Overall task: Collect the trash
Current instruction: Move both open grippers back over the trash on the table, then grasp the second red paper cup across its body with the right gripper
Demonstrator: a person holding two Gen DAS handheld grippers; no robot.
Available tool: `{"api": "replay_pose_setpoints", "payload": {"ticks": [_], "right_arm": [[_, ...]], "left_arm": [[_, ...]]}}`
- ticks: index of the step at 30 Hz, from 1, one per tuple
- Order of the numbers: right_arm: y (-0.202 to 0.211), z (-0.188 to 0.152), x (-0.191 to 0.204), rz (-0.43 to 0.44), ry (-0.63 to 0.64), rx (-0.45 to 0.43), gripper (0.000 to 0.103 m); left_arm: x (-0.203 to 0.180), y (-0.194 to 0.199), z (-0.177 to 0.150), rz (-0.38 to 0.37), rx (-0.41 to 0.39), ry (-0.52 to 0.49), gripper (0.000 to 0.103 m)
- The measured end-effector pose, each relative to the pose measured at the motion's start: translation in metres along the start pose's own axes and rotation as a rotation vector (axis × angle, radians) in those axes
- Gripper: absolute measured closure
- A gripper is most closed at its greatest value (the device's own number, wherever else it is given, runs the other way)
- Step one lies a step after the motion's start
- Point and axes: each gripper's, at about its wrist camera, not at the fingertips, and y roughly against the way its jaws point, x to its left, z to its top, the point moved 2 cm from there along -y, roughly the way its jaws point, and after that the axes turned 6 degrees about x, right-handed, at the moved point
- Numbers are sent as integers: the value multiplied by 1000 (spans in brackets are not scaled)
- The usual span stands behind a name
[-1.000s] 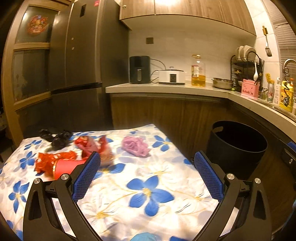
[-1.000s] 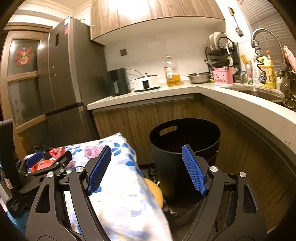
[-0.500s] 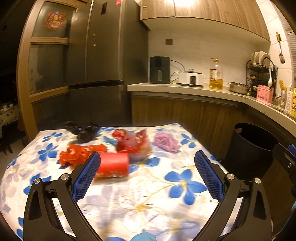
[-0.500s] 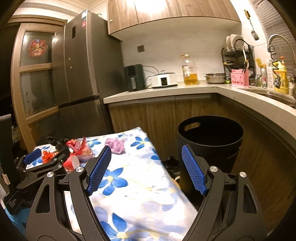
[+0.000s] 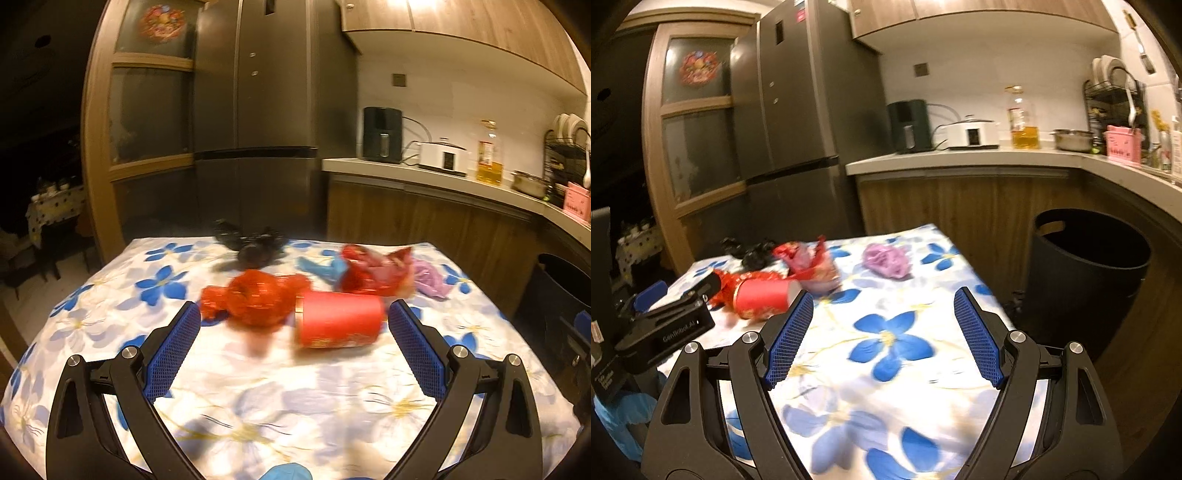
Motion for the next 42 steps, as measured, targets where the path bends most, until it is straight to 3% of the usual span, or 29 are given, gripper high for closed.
{"api": "replay_pose_setpoints", "payload": {"ticks": [15, 17, 21, 30, 42], "right_arm": [[-65, -5, 80, 137, 66, 105, 25], [-76, -4, 90, 154, 73, 128, 15], [-92, -1, 111, 170, 104, 144, 5], [-132, 1, 136, 153, 116, 199, 5], [-166, 0, 132, 123, 52, 266, 9]], "left_arm": [[73, -20, 4, 91, 16, 83, 6], [80, -20, 5, 98, 15, 93, 6], [93, -21, 4, 104, 17, 113, 6], [101, -24, 5, 96, 19, 103, 6], [104, -41, 13, 72, 46, 101, 6]]}}
